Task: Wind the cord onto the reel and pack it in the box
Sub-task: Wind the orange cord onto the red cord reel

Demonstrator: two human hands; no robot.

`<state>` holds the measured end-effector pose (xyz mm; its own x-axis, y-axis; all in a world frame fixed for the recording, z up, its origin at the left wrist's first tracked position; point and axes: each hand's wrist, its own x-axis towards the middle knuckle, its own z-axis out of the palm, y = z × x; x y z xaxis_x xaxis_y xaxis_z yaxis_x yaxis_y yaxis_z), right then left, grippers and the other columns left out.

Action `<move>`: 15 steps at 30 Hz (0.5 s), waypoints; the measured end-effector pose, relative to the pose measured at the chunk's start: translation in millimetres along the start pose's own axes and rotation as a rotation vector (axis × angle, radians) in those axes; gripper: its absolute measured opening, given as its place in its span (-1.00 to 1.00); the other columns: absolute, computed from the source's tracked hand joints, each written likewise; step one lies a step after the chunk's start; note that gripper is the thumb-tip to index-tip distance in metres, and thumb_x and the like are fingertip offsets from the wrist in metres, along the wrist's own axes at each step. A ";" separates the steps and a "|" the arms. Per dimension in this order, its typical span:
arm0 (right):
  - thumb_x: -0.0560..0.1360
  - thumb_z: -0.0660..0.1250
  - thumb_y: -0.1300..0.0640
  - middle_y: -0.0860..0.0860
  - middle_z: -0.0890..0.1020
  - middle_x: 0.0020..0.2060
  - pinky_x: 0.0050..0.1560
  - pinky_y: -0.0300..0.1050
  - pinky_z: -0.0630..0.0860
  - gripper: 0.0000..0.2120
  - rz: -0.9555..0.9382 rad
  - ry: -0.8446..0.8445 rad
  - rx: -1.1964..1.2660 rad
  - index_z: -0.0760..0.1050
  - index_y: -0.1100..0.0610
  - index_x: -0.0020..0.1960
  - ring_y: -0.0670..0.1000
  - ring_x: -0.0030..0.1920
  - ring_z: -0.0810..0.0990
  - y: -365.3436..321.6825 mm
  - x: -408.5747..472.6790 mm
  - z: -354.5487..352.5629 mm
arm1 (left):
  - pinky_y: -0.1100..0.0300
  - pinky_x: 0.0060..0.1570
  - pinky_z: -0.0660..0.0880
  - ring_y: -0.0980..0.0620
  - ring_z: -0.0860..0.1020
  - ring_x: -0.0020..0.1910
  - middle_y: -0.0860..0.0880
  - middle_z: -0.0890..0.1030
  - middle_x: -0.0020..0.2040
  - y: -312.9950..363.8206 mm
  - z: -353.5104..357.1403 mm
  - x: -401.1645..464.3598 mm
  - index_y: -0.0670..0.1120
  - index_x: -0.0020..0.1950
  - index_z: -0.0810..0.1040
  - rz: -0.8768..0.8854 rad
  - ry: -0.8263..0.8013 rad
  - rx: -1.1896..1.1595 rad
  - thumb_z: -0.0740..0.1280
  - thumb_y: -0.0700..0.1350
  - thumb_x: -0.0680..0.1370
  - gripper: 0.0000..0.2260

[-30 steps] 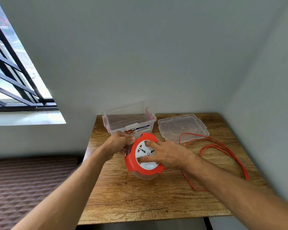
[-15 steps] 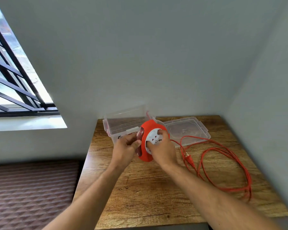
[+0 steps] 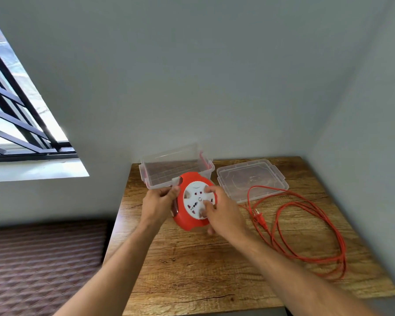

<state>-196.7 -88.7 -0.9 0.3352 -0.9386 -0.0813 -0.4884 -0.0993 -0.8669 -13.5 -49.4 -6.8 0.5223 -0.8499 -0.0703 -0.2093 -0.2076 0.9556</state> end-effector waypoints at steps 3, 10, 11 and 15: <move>0.59 0.27 0.08 -0.04 0.68 0.08 -0.24 -0.20 0.58 -0.77 -0.412 0.082 -0.481 0.45 -0.15 0.21 -0.04 -0.08 0.67 6.4 -1.3 -23.4 | 0.06 -0.28 0.54 0.01 0.58 -0.42 -0.01 0.66 -0.41 -2.7 -11.5 7.1 -0.12 -0.25 0.73 -0.142 -0.021 -0.152 0.44 0.01 0.56 -0.73; 0.51 0.44 0.10 0.17 0.47 0.28 0.25 0.16 0.48 -0.47 -0.956 -0.319 -0.991 0.38 -0.15 0.42 0.20 0.27 0.46 5.9 11.4 -38.9 | 0.11 -0.24 0.46 0.01 0.53 -0.37 -0.01 0.59 -0.41 2.5 -19.4 12.7 -0.01 -0.39 0.70 -0.148 -0.390 0.023 0.38 0.01 0.61 -0.63; 0.52 0.43 0.09 0.18 0.46 0.26 0.16 0.15 0.53 -0.45 -0.981 -0.339 -1.022 0.35 -0.18 0.44 0.21 0.19 0.51 5.5 13.0 -39.9 | 0.09 -0.22 0.46 -0.04 0.52 -0.34 -0.04 0.59 -0.39 3.8 -20.3 13.6 -0.02 -0.43 0.68 -0.153 -0.410 0.045 0.39 0.00 0.60 -0.60; 0.53 0.41 0.13 0.19 0.32 0.37 -0.43 -0.07 0.55 -0.28 -1.107 -0.467 -1.104 0.12 -0.29 0.50 0.12 -0.27 0.58 3.3 16.1 -44.0 | -0.02 -0.06 0.48 -0.16 0.55 -0.17 -0.23 0.64 -0.16 10.4 -19.7 12.8 0.01 -0.32 0.76 -0.176 -0.490 0.063 0.38 0.00 0.61 -0.68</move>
<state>-228.4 -118.7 16.6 0.9953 -0.0970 -0.0057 -0.0953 -0.9860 0.1365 7.4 -53.0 7.9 0.1091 -0.9231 -0.3687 -0.2102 -0.3840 0.8991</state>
